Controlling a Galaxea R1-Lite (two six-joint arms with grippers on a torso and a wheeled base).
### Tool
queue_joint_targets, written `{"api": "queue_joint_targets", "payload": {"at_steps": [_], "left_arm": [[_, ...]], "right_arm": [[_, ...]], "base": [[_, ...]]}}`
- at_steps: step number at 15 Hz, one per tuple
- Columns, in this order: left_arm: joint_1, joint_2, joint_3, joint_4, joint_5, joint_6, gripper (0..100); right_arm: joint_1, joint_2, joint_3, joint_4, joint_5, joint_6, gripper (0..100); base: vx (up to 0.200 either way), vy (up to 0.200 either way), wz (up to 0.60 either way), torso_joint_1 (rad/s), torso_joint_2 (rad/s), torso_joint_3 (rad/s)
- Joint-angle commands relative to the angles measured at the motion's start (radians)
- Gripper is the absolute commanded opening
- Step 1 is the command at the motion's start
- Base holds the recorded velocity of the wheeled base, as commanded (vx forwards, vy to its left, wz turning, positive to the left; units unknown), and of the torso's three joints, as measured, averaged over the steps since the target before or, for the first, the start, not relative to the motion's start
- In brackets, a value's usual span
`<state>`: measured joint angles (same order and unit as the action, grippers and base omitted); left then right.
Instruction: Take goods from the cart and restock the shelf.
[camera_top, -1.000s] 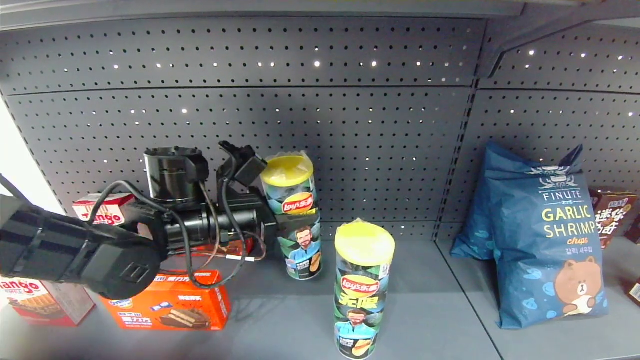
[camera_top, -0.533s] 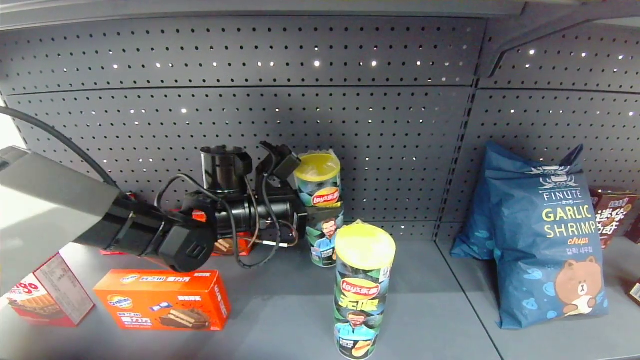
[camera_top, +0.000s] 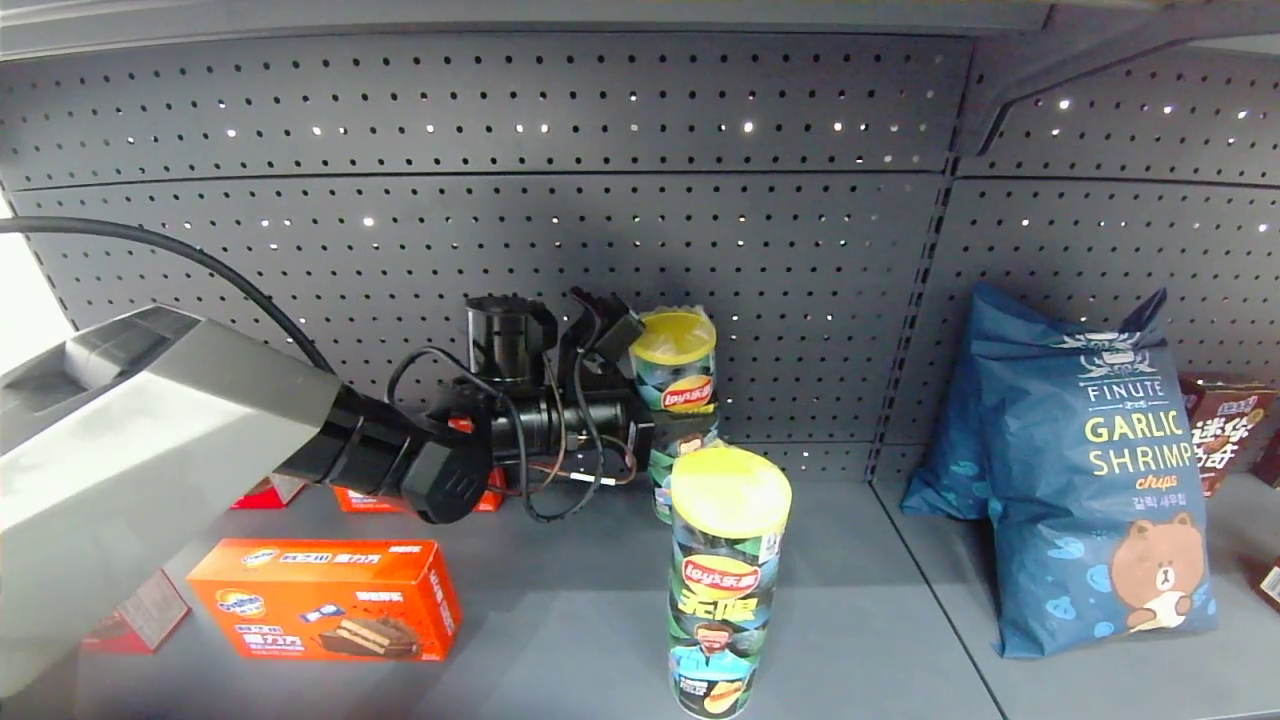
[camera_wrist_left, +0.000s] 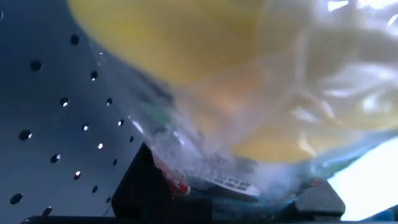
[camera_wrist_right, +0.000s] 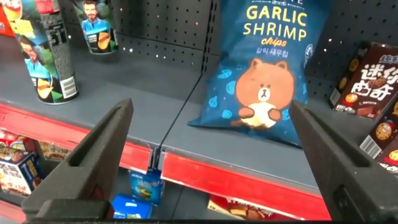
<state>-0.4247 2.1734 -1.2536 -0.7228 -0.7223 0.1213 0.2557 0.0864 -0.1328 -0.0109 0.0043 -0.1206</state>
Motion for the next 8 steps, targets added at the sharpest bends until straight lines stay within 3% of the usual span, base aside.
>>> {"api": "queue_joint_targets", "payload": {"at_steps": [1, 8], "left_arm": [[0.004, 0.006, -0.003, 0.002, 0.0, 0.0, 0], [0.007, 0.036, -0.007, 0.028, 0.001, 0.0, 0]], "right_arm": [[0.0, 0.006, 0.021, -0.009, 0.0, -0.002, 100], [0.0, 0.006, 0.022, -0.011, 0.0, -0.001, 100]], "base": [[0.0, 0.0, 0.0, 0.0, 0.0, 0.0], [0.0, 0.0, 0.0, 0.0, 0.0, 0.0]]}}
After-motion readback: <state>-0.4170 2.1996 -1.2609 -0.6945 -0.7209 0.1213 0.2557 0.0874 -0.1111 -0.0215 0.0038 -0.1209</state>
